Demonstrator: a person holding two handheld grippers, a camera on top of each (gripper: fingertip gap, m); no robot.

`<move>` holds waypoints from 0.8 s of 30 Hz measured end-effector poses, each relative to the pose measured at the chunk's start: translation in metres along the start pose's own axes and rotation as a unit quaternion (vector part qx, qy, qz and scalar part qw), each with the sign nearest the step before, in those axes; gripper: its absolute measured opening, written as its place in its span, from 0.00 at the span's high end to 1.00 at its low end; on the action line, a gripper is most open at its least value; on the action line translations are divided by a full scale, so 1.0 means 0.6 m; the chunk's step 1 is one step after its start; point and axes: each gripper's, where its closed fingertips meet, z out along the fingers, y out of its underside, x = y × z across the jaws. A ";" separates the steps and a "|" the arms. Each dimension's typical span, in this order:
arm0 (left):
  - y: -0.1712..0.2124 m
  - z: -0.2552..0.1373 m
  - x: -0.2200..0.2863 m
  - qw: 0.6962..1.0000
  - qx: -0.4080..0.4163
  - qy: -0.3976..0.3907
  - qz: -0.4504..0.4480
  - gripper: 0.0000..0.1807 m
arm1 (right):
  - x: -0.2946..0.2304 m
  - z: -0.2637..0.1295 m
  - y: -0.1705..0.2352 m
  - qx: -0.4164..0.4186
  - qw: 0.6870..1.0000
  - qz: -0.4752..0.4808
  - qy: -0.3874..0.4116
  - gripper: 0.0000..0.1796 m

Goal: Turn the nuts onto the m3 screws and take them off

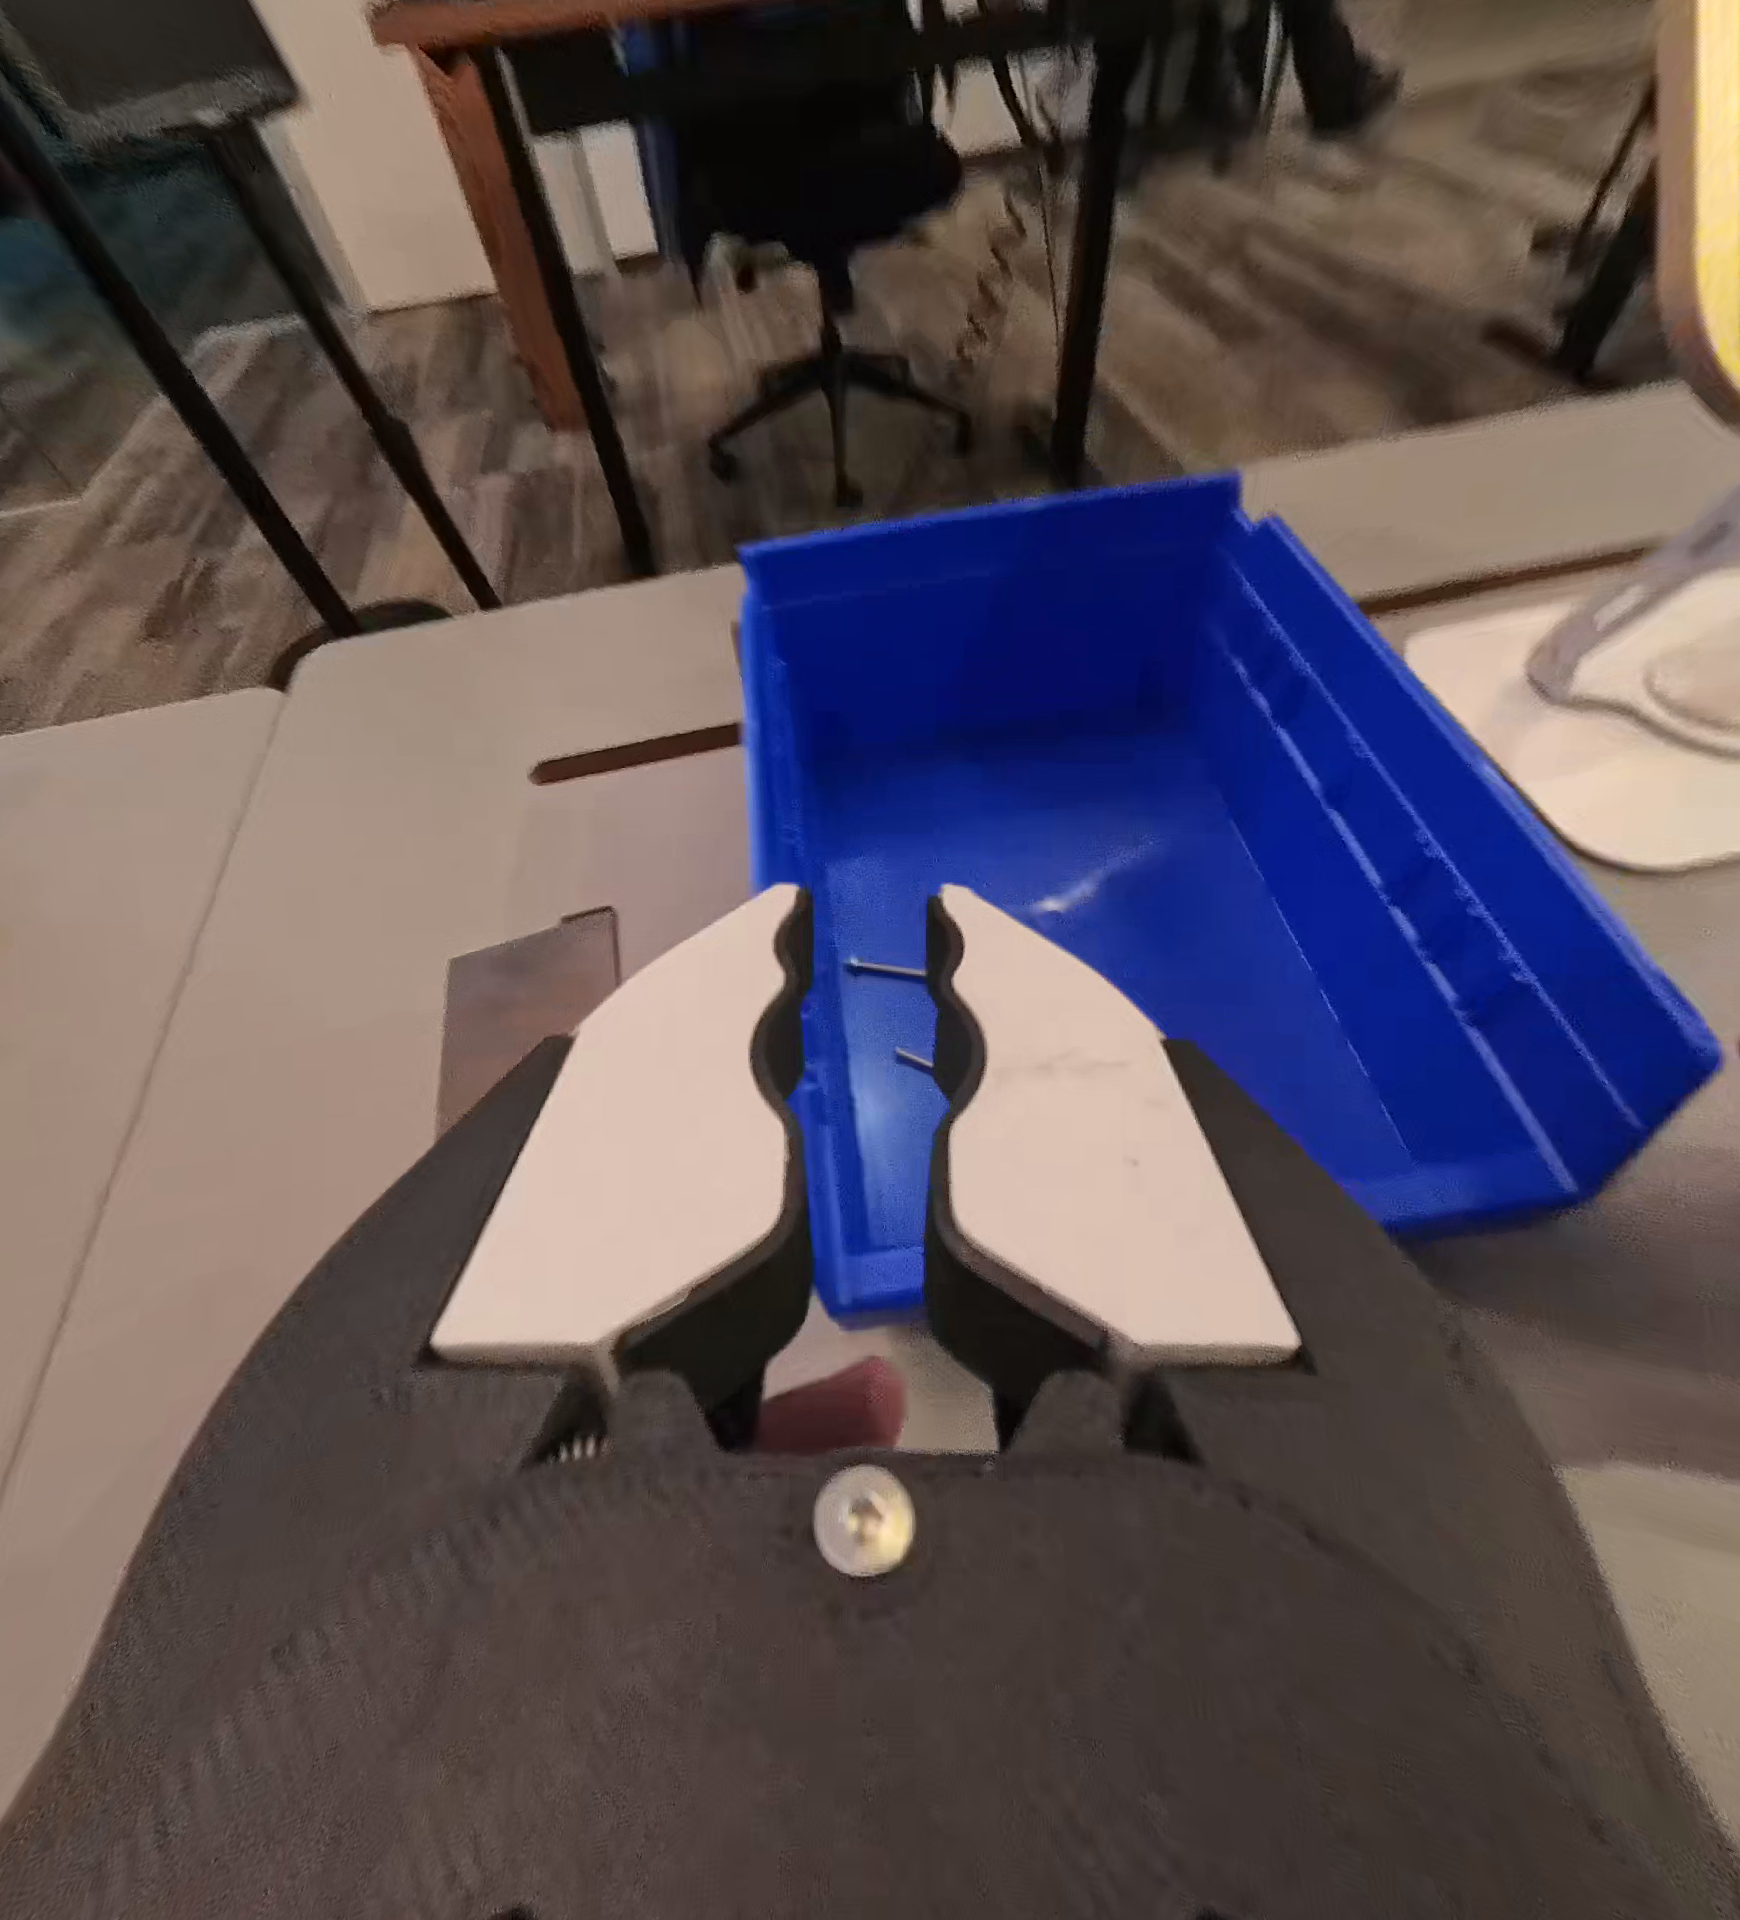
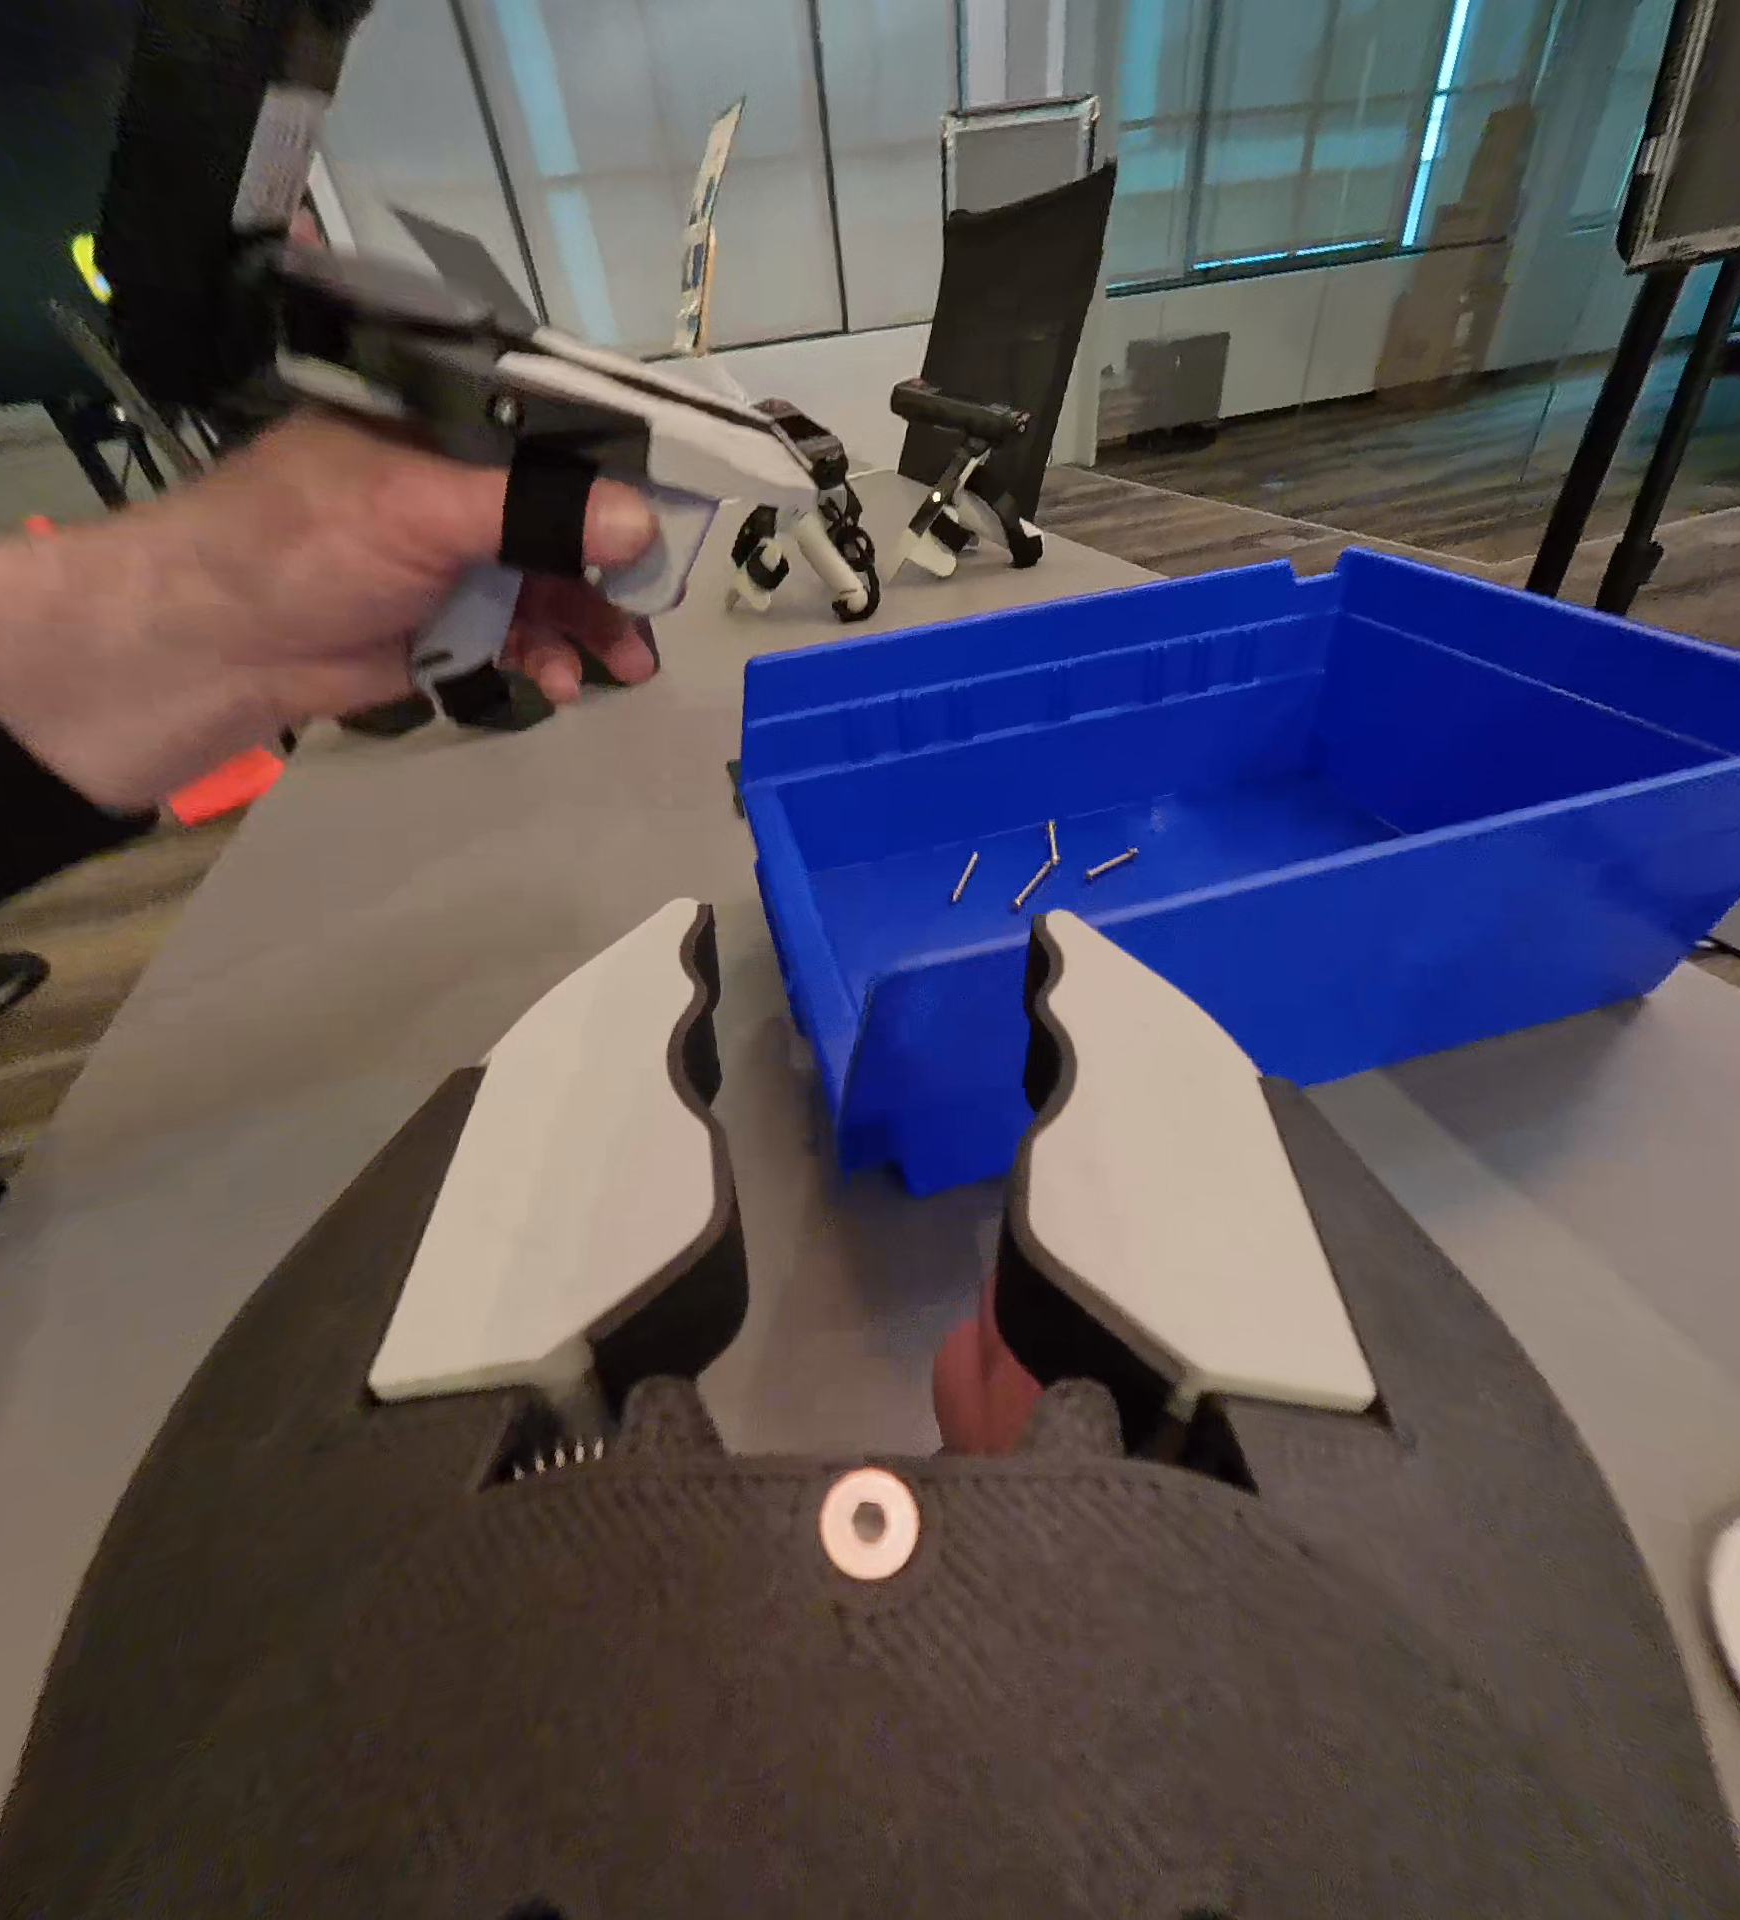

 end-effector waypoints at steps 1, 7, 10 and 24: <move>0.001 0.006 0.017 1.000 -0.025 0.008 0.012 0.92 | 0.000 -0.013 0.004 -0.004 1.000 -0.013 -0.001 0.69; 0.035 0.094 0.099 0.985 -0.162 0.061 0.016 0.92 | -0.003 -0.094 0.037 -0.015 0.998 -0.053 -0.009 0.72; 0.071 0.156 0.108 0.972 -0.225 0.068 0.009 0.91 | -0.004 -0.126 0.043 0.003 0.998 -0.057 -0.009 0.74; 0.156 0.256 0.053 0.926 -0.376 -0.031 -0.011 0.93 | 0.019 -0.168 0.036 0.053 0.998 -0.014 -0.016 0.76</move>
